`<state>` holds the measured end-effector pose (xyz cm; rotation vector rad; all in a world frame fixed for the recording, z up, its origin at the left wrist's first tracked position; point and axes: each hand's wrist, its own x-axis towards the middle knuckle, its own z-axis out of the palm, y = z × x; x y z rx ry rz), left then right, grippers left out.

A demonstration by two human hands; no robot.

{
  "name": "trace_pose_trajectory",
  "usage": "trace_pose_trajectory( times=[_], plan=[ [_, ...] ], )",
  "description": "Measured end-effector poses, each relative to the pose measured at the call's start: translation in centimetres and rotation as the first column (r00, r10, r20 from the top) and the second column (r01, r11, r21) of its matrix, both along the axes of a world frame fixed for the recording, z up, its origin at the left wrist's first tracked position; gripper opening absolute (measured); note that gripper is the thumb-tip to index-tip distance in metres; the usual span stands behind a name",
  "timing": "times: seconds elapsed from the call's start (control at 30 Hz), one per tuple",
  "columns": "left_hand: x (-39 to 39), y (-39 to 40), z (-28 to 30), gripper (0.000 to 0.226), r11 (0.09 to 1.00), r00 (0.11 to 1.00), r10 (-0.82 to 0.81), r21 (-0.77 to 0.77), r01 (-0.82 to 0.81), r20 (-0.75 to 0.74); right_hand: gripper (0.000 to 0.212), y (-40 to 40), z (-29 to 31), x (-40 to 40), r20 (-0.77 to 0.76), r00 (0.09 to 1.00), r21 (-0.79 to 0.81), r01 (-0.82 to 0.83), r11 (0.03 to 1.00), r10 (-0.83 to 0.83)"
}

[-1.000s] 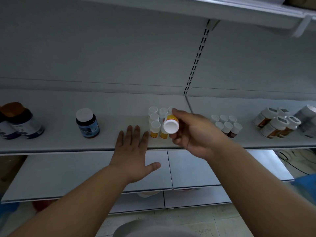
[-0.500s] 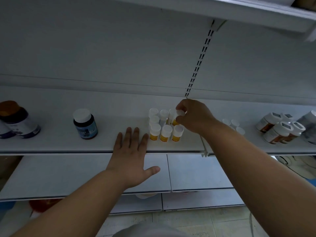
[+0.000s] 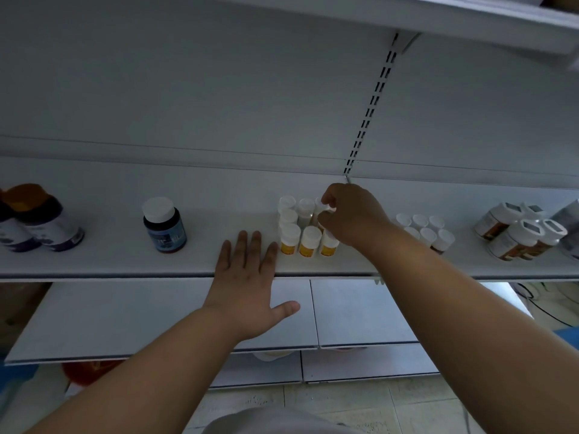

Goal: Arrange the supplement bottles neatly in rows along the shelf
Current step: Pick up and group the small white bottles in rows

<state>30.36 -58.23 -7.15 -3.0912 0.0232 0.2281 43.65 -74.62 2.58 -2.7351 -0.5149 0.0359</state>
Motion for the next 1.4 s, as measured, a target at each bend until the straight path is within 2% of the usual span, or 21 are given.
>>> trace_pose_trajectory(
  times=[0.07,0.17,0.27,0.4,0.53,0.67,0.73,0.8,0.83,0.93,1.0,1.07,1.27,1.4],
  plan=[
    [0.0,0.0,0.1,0.109,1.000,1.000,-0.001,-0.005,0.001,-0.005,0.025,0.9,0.1,-0.5,0.045,0.997,0.031,-0.067,0.997,0.065],
    [0.0,0.0,0.0,0.109,1.000,1.000,-0.004,-0.014,0.004,-0.007,0.022,2.9,0.0,-1.3,0.025,0.990,-0.043,-0.139,0.989,0.140],
    [0.1,0.1,-0.2,0.109,1.000,1.000,-0.004,-0.023,0.004,-0.006,0.031,4.5,0.0,-1.5,0.058,0.990,-0.108,-0.121,0.987,0.128],
    [0.1,0.2,-0.3,0.109,1.000,1.000,-0.009,-0.026,0.009,0.000,0.027,5.9,0.0,-1.3,0.048,0.995,-0.153,-0.080,0.985,0.089],
    [0.1,0.2,-0.2,0.109,1.000,1.000,-0.008,-0.021,0.008,-0.004,0.023,5.8,1.1,-1.9,0.072,0.997,-0.049,-0.038,0.998,0.041],
    [0.2,0.1,-0.2,0.109,1.000,1.000,-0.008,-0.018,0.008,-0.003,0.016,4.2,2.6,-3.0,0.153,0.988,0.192,-0.046,0.980,0.017],
    [0.2,0.1,-0.2,0.109,1.000,1.000,-0.007,-0.015,0.007,0.003,0.016,3.2,2.9,-3.6,0.060,0.998,0.431,-0.030,0.902,0.005],
    [0.1,0.1,-0.2,0.109,1.000,1.000,-0.007,-0.012,0.007,0.010,0.020,2.4,2.9,-4.4,-0.165,0.985,0.678,0.081,0.730,0.044],
    [0.1,0.1,-0.2,0.109,1.000,1.000,-0.008,-0.013,0.009,0.012,0.023,2.2,3.0,-4.8,-0.287,0.953,0.748,0.159,0.644,0.097],
    [0.0,0.1,-0.2,0.108,1.000,1.000,-0.011,-0.012,0.011,0.016,0.037,1.5,3.2,-5.8,-0.523,0.768,0.847,0.423,0.322,0.370],
    [0.0,0.1,-0.3,0.108,1.000,1.000,-0.011,-0.009,0.011,0.020,0.041,1.1,3.4,-6.4,-0.550,0.648,0.810,0.567,0.149,0.527],
    [0.0,0.0,-0.4,0.109,1.000,1.000,-0.009,-0.007,0.009,0.021,0.040,0.9,3.4,-6.8,-0.530,0.569,0.784,0.611,0.109,0.629],
    [0.0,0.0,-0.3,0.109,1.000,1.000,-0.001,-0.013,0.001,0.021,0.041,0.5,3.0,-6.8,-0.495,0.401,0.756,0.636,0.154,0.771],
    [0.0,0.0,-0.3,0.109,1.000,1.000,0.000,-0.015,0.001,0.021,0.031,0.4,2.6,-7.4,-0.510,0.404,0.759,0.626,0.176,0.760]
  ],
)
